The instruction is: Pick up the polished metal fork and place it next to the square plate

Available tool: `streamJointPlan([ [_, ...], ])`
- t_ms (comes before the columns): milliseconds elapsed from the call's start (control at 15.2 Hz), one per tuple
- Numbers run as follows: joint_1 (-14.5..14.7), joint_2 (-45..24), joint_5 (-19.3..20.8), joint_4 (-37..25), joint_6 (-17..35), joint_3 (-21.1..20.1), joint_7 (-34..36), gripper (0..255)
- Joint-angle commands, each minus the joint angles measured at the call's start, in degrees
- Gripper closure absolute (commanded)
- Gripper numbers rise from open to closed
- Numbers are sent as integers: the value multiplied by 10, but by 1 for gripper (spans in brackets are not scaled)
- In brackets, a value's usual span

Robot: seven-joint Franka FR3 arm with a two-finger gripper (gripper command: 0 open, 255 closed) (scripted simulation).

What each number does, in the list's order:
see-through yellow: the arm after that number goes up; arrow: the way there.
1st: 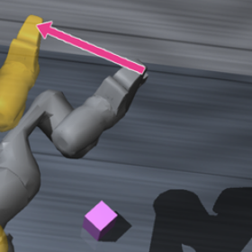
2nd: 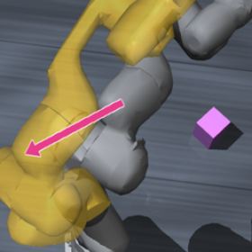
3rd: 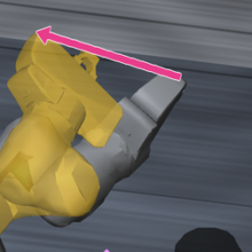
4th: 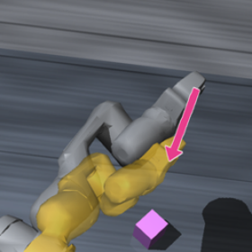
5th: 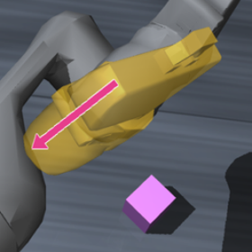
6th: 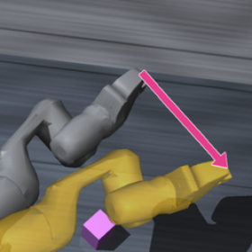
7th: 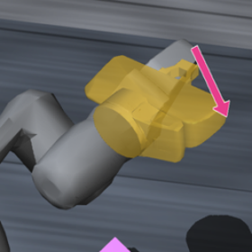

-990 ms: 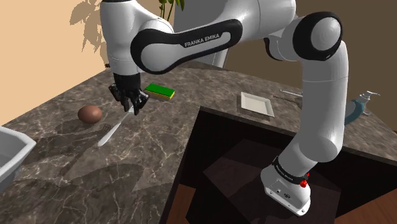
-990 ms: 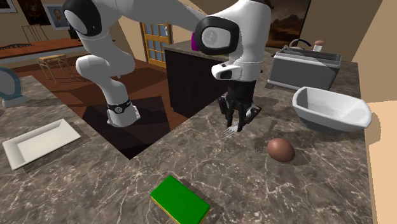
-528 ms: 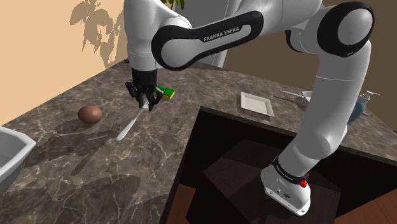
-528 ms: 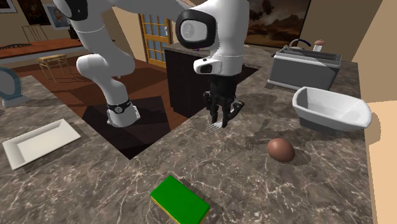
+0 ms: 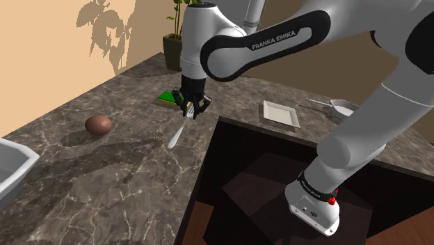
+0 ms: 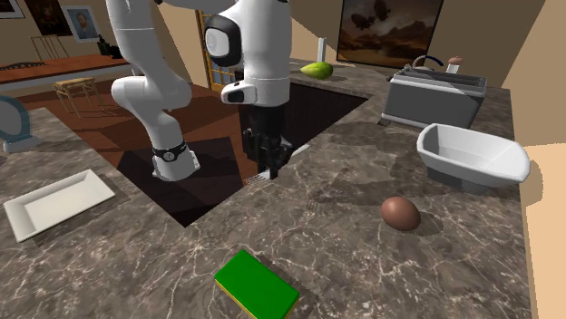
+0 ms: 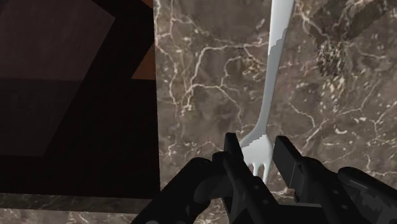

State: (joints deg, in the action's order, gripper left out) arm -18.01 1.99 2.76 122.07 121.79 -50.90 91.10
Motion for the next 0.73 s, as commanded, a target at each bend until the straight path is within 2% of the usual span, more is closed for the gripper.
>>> streamJointPlan([
  [0,-8,58,-54,47,11,17,-55,255],
  [330,9,171,-137,143,14,89,-167,255],
  [660,27,259,-172,226,6,163,-256,255],
])
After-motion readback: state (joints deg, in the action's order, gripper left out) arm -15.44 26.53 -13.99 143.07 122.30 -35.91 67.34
